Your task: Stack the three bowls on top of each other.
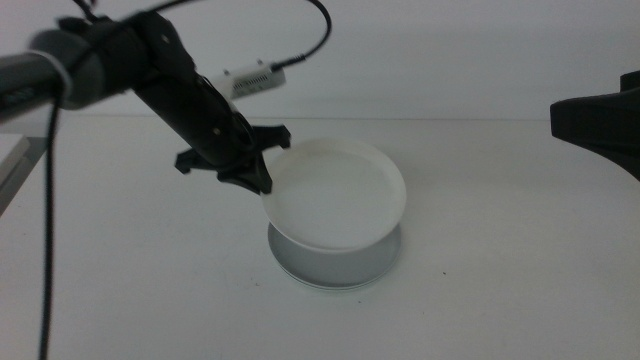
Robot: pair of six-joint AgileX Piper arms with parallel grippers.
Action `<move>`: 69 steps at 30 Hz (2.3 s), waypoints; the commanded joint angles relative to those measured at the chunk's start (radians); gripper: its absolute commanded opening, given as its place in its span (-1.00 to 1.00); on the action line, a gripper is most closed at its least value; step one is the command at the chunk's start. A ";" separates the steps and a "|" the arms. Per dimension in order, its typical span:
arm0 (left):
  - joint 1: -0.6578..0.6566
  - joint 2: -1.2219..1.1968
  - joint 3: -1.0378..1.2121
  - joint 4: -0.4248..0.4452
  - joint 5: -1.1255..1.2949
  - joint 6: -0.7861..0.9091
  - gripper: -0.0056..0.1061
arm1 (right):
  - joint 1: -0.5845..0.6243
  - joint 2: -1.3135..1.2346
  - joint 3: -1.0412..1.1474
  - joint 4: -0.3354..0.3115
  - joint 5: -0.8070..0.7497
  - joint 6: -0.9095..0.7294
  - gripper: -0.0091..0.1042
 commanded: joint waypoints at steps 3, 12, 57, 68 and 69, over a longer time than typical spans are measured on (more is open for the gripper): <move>-0.021 0.040 -0.009 -0.020 -0.027 -0.008 -0.93 | -0.006 -0.004 0.006 0.000 -0.008 -0.012 0.78; -0.024 0.082 -0.008 -0.008 -0.022 -0.008 -0.93 | -0.006 -0.004 0.006 0.000 -0.008 -0.012 0.78; -0.008 -0.937 0.416 0.420 -0.170 -0.086 0.78 | -0.006 -0.004 0.006 0.000 -0.008 -0.012 0.78; -0.006 -1.020 0.416 0.464 -0.270 -0.132 0.78 | -0.006 -0.004 0.006 0.000 -0.008 -0.012 0.78; -0.006 -1.020 0.416 0.464 -0.285 -0.132 0.78 | -0.006 -0.004 0.006 0.000 -0.008 -0.012 0.78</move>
